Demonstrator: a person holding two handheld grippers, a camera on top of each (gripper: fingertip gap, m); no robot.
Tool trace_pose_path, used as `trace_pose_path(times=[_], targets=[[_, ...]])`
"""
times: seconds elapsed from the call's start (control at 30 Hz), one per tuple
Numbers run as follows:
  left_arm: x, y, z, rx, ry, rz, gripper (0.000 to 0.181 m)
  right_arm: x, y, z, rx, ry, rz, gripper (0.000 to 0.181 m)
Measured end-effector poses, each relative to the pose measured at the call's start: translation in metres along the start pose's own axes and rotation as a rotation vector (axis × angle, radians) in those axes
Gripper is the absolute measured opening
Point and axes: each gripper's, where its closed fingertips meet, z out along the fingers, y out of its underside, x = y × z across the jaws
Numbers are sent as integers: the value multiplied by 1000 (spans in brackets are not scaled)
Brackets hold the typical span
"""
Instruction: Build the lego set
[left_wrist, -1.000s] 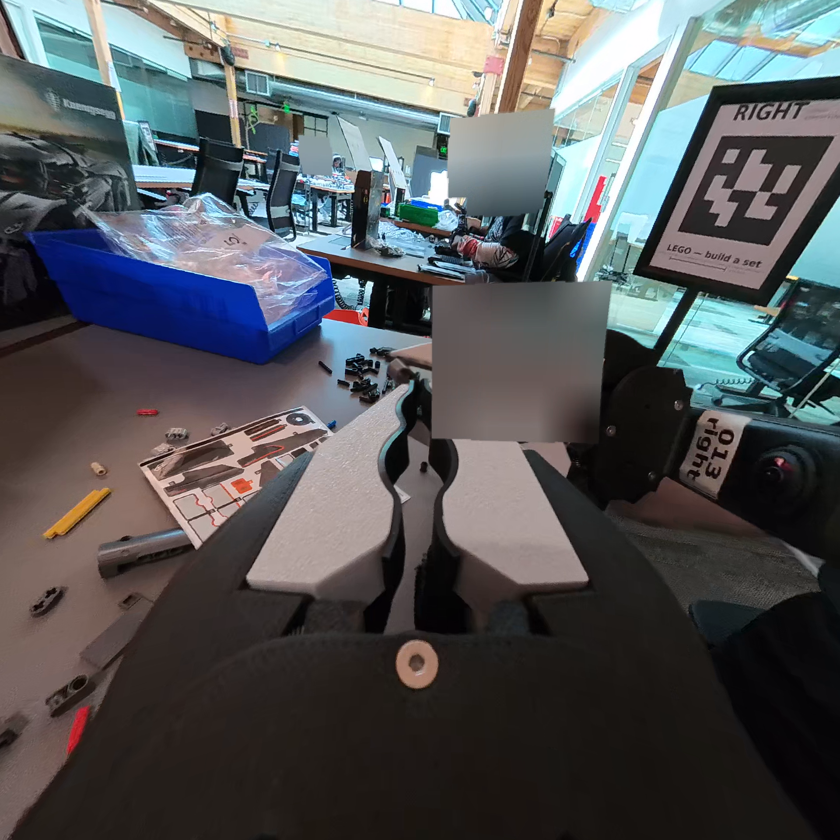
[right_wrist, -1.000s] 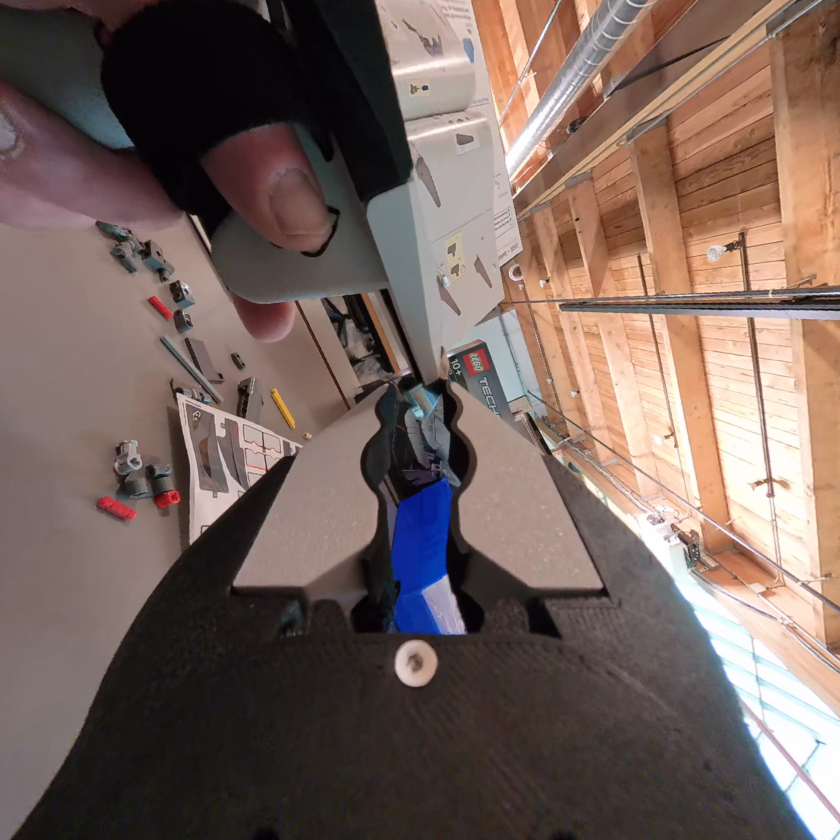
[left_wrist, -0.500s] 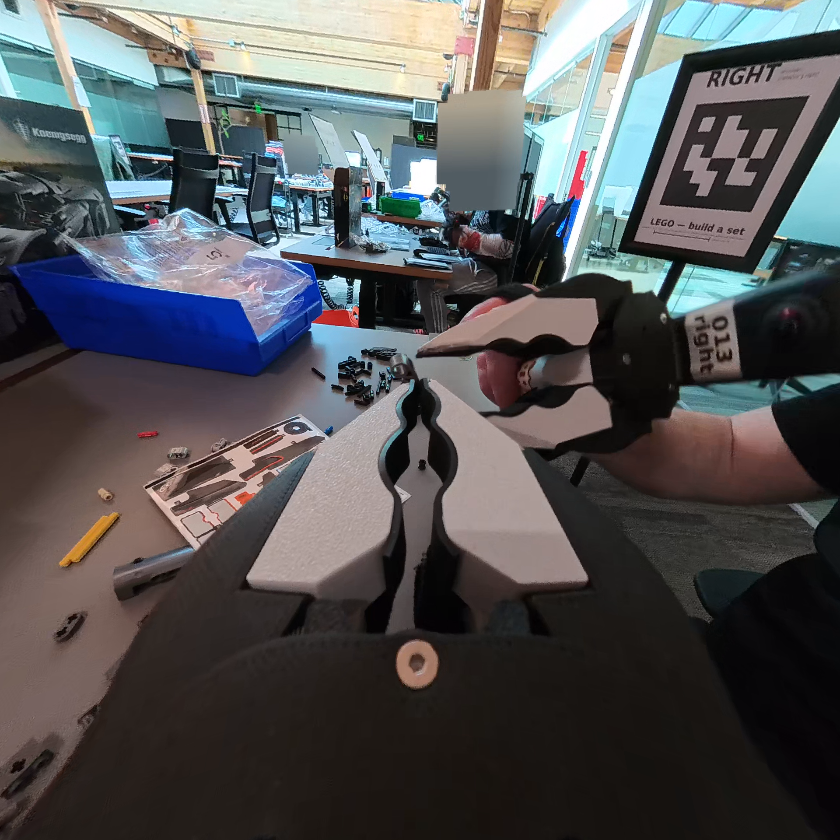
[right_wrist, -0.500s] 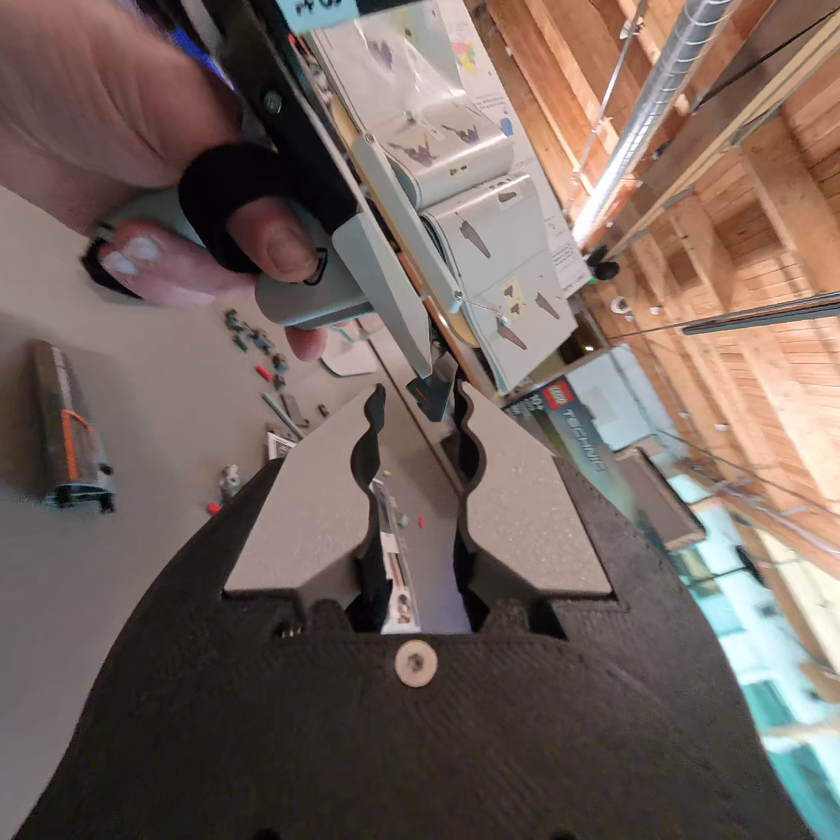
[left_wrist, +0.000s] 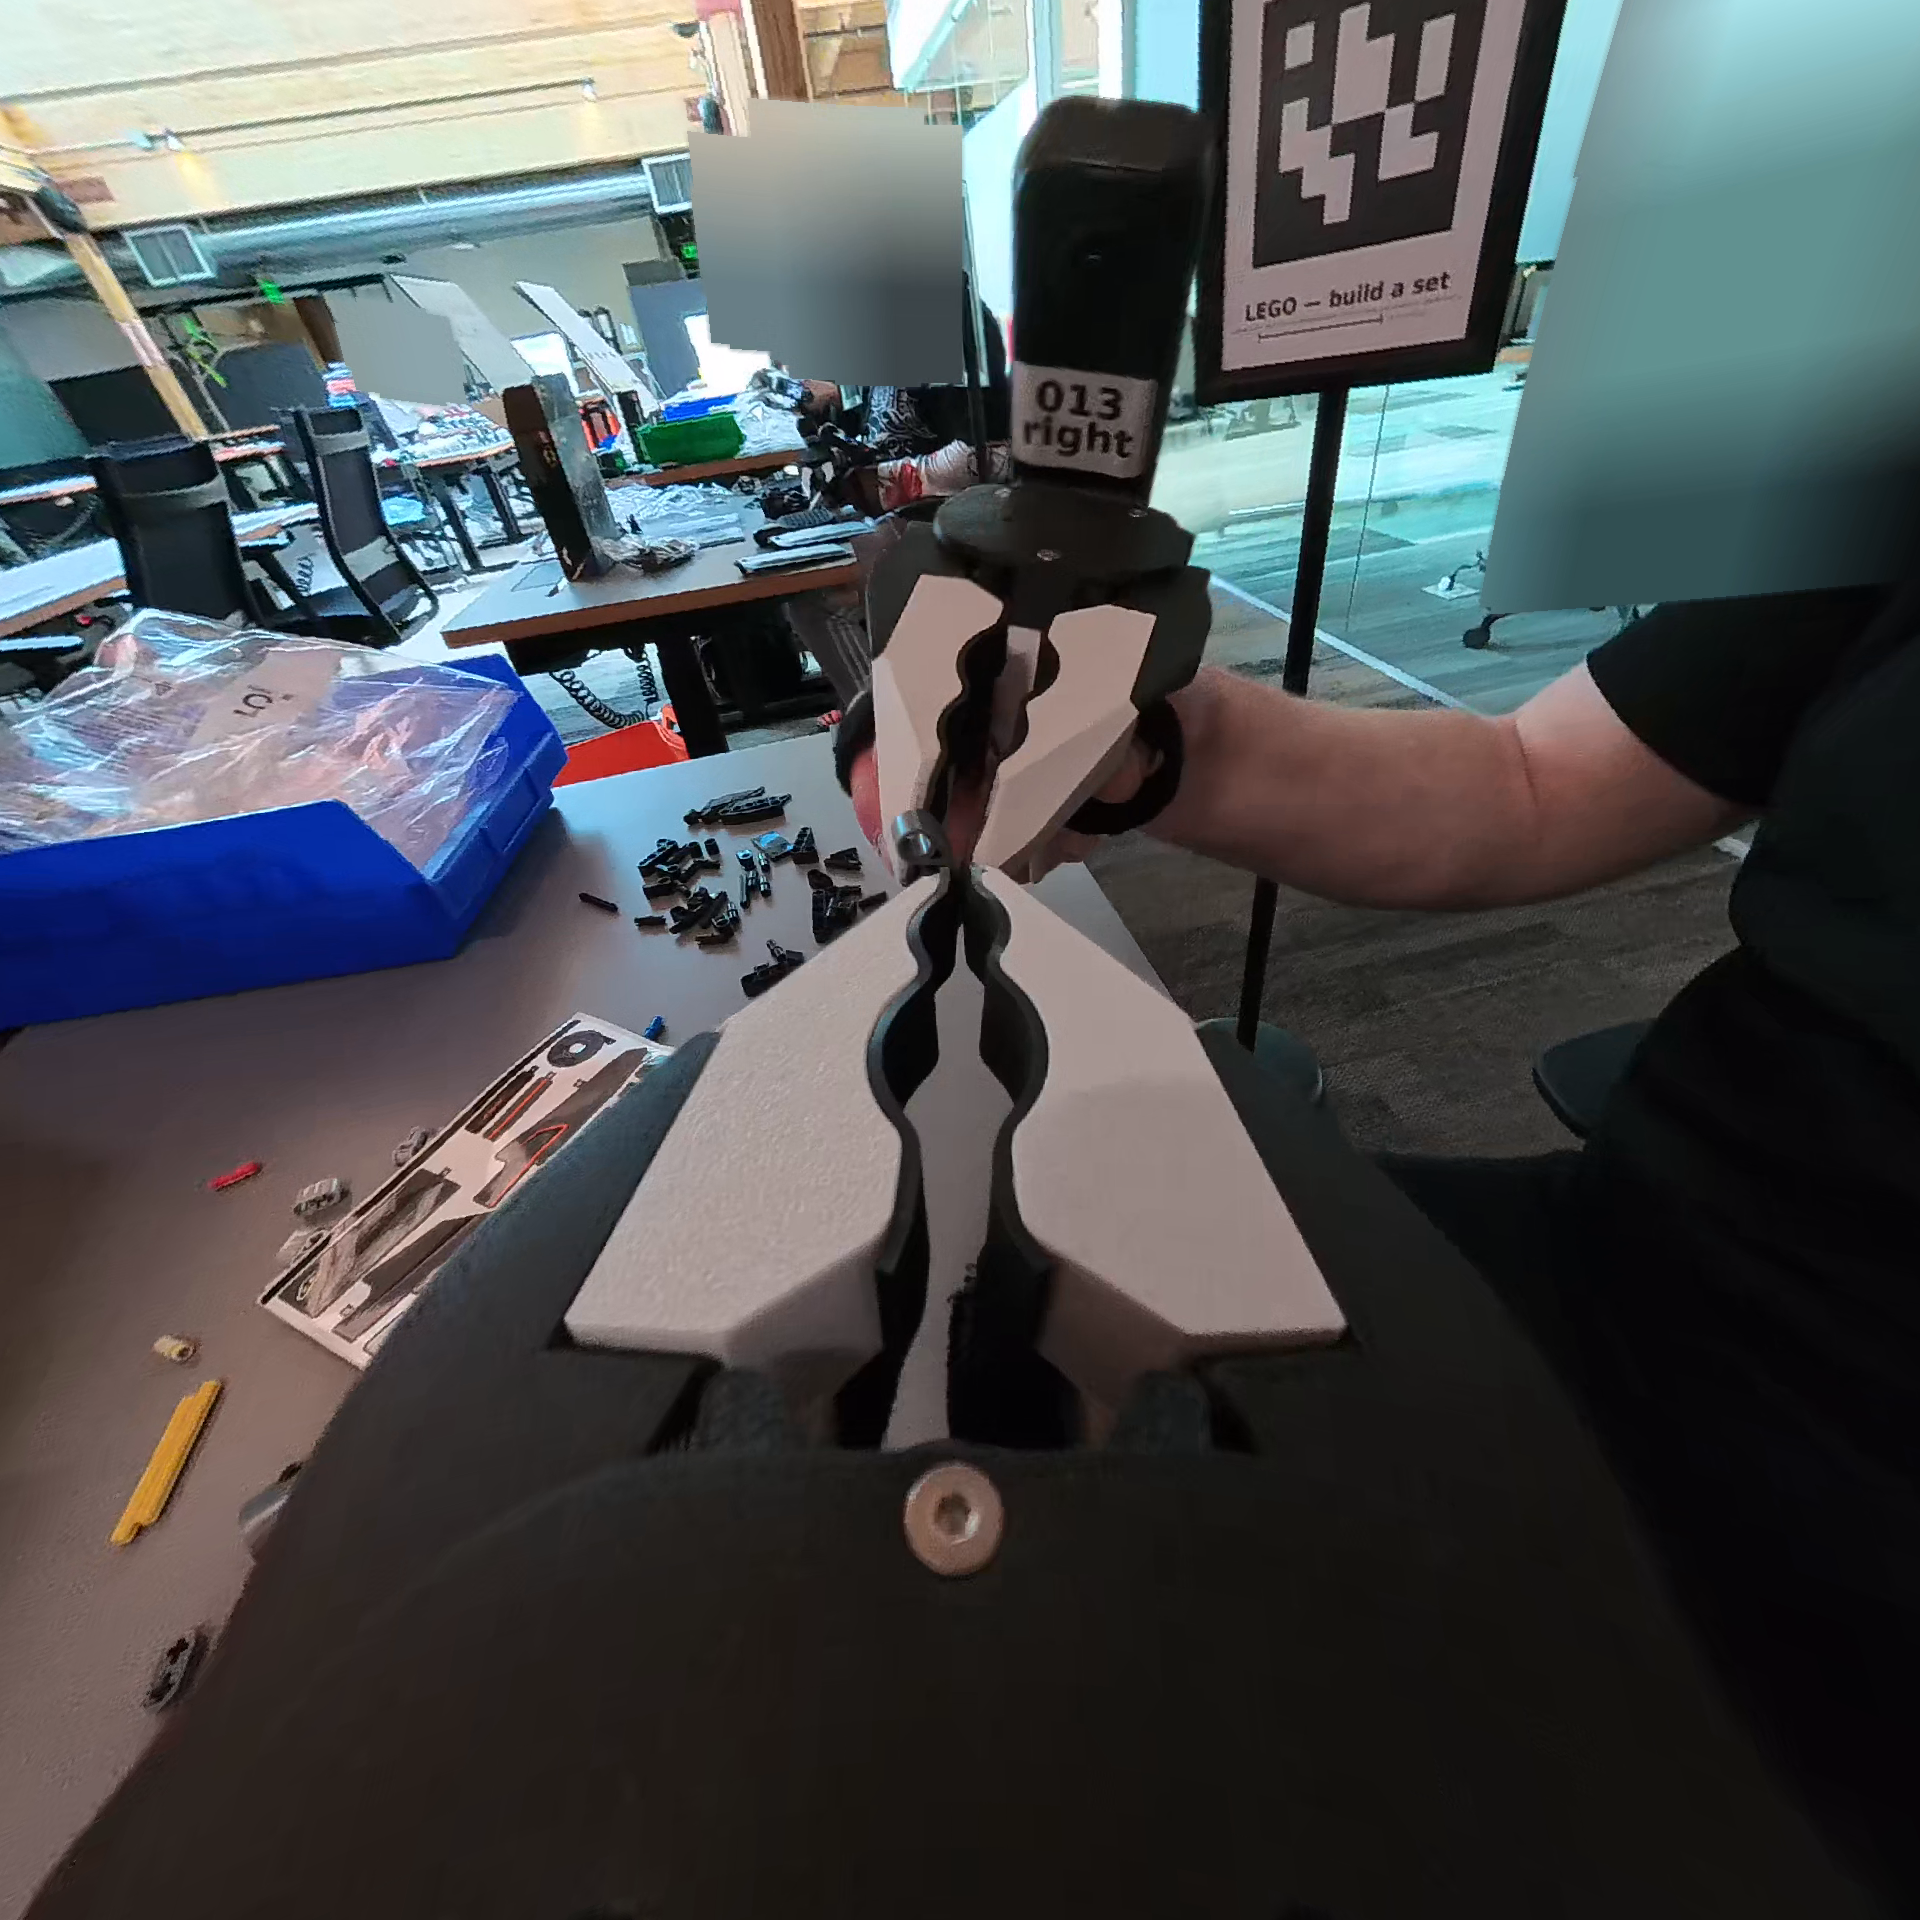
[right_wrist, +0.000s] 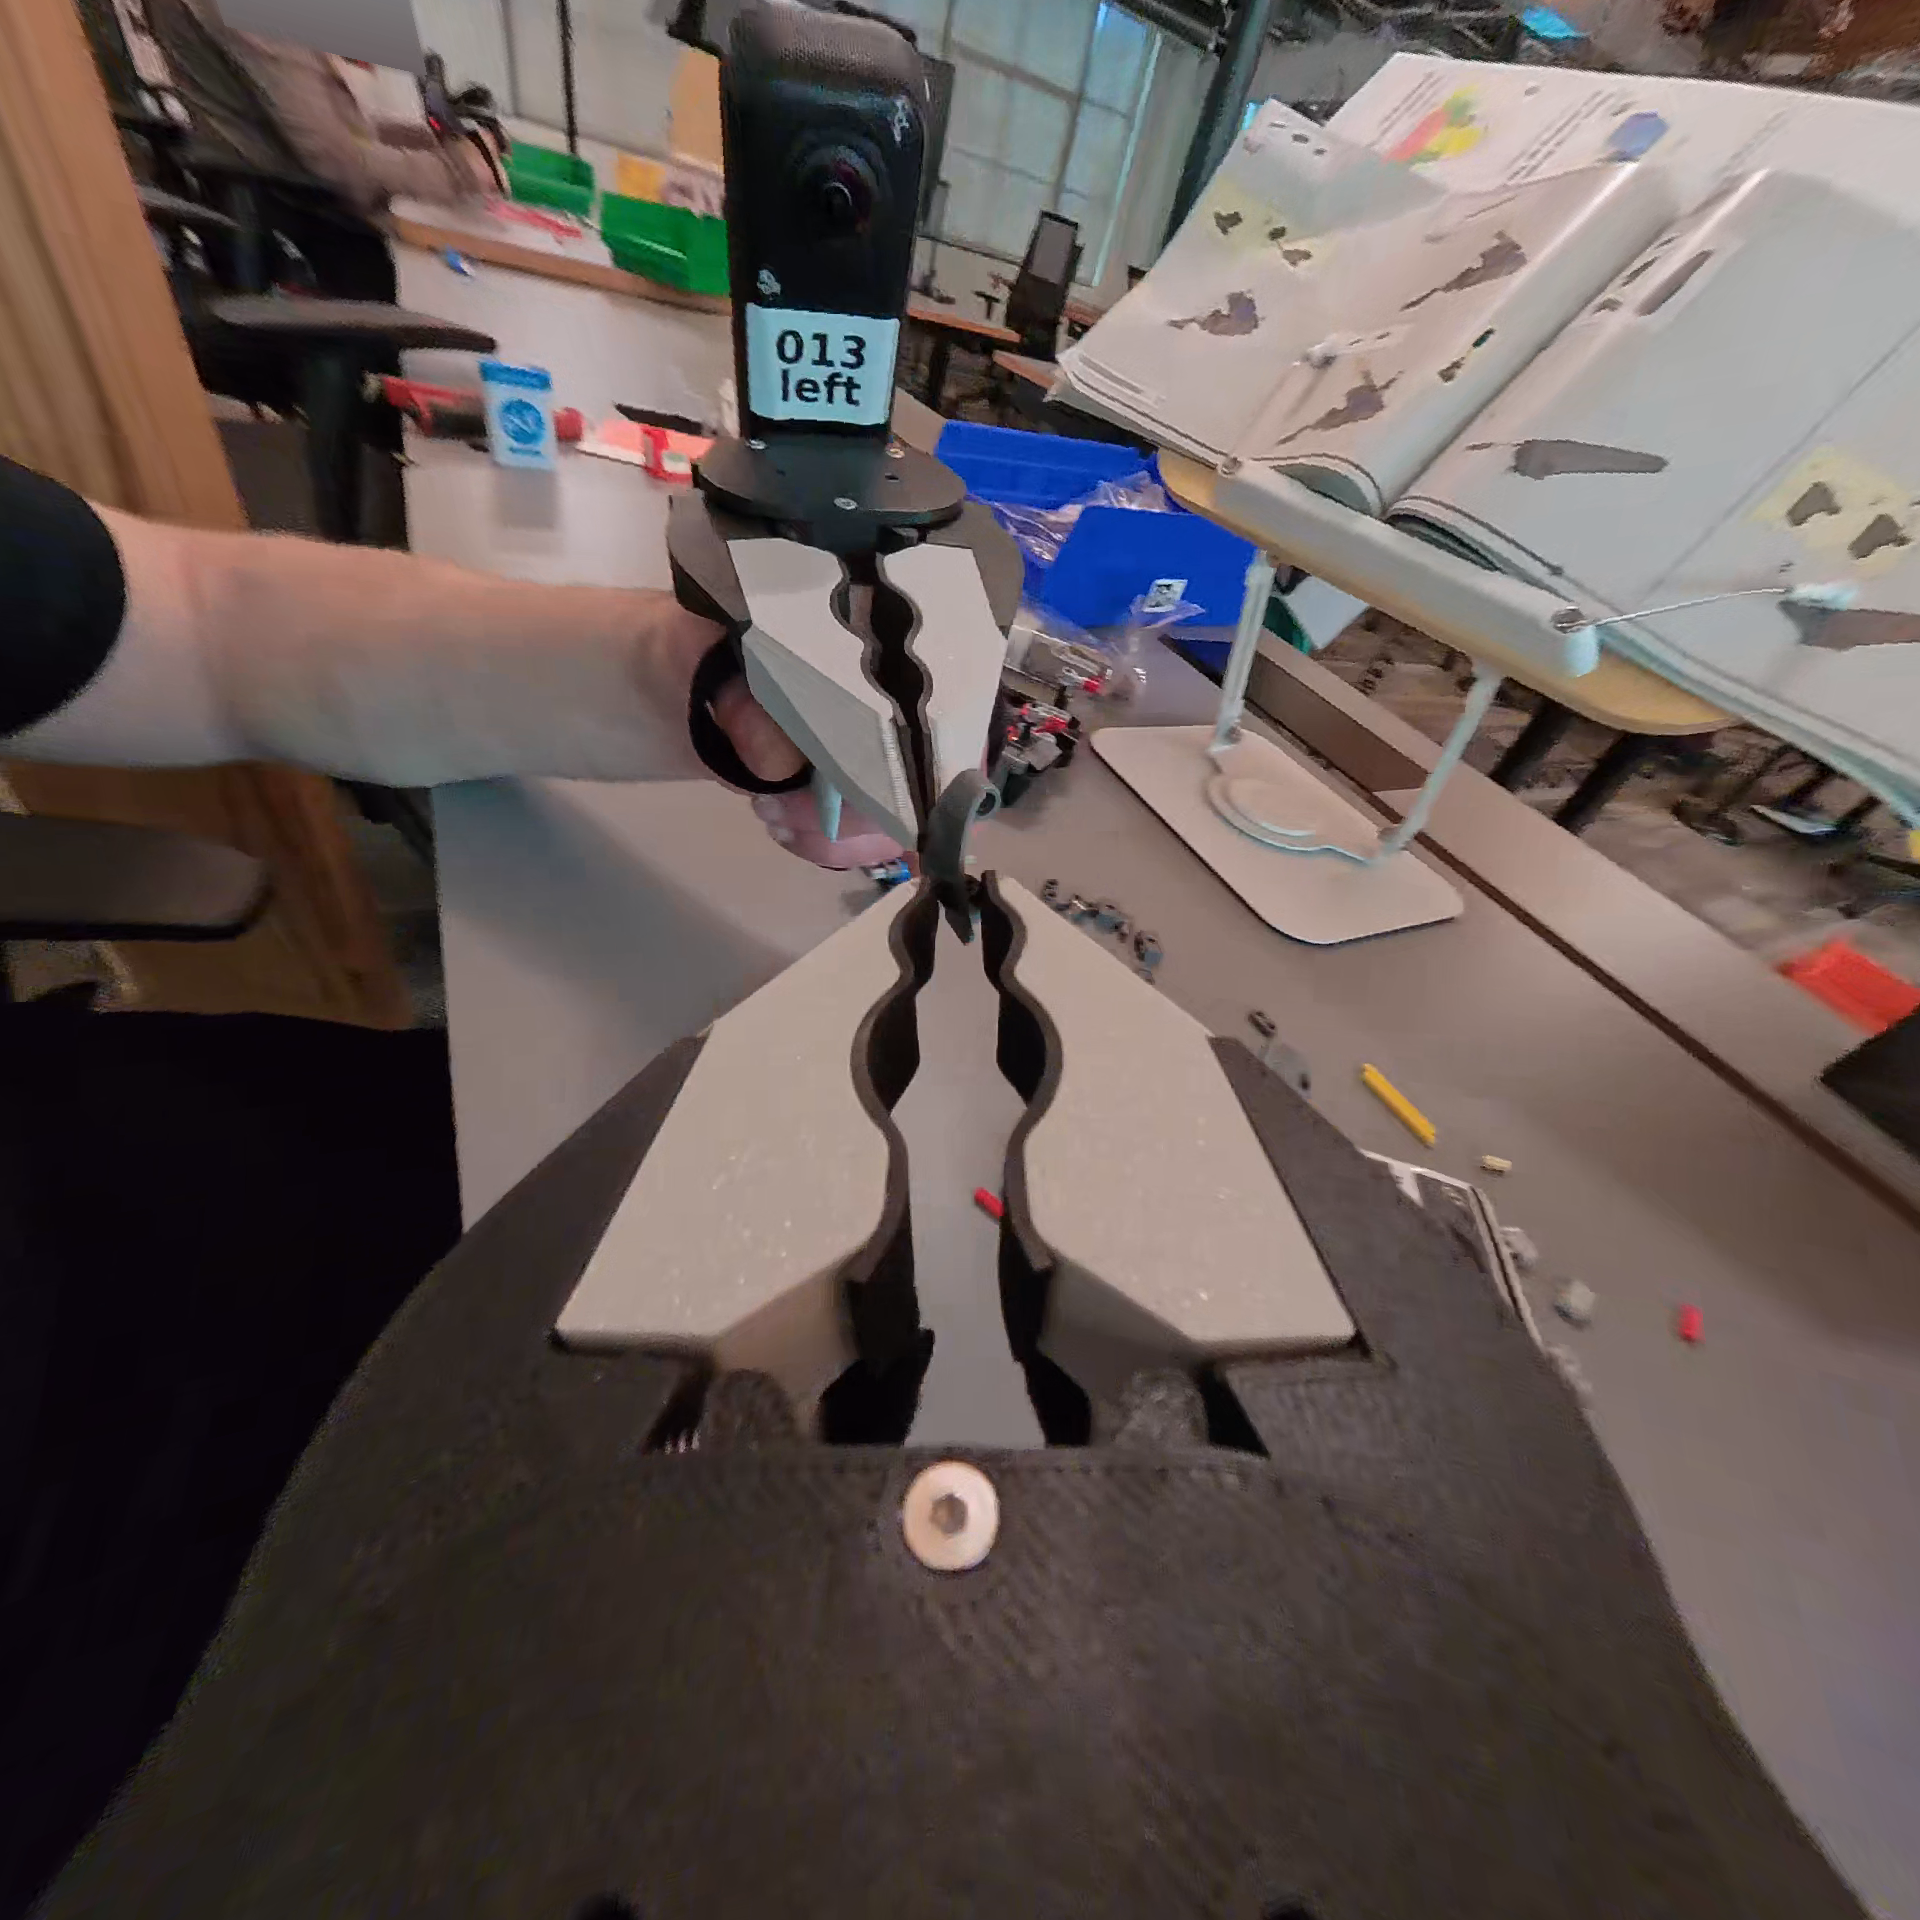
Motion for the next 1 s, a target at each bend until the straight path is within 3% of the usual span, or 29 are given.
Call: trace_pose_path(times=[0.4, 0.5, 0.53, 0.67, 0.9, 1.0], targets=[[12, 8, 6, -45, 73, 18, 0, -13, 5, -5, 52, -114, 125, 4], [9, 12, 5, -108, 28, 44, 0, -11, 8, -7, 72, -121, 191, 4], [7, 15, 2, -142, 12, 52, 8, -10, 9, -8, 83, -128, 224, 4], [7, 47, -13, -356, -24, 92, 30, 0, 15, -21, 145, -161, 389, 0], [11, 124, -26, -712, 11, 150, 35, 1, 39, -21, 120, -178, 488, 0], [14, 144, -25, -783, 50, 135, 38, -1, 48, -17, 80, -172, 494, 0]])
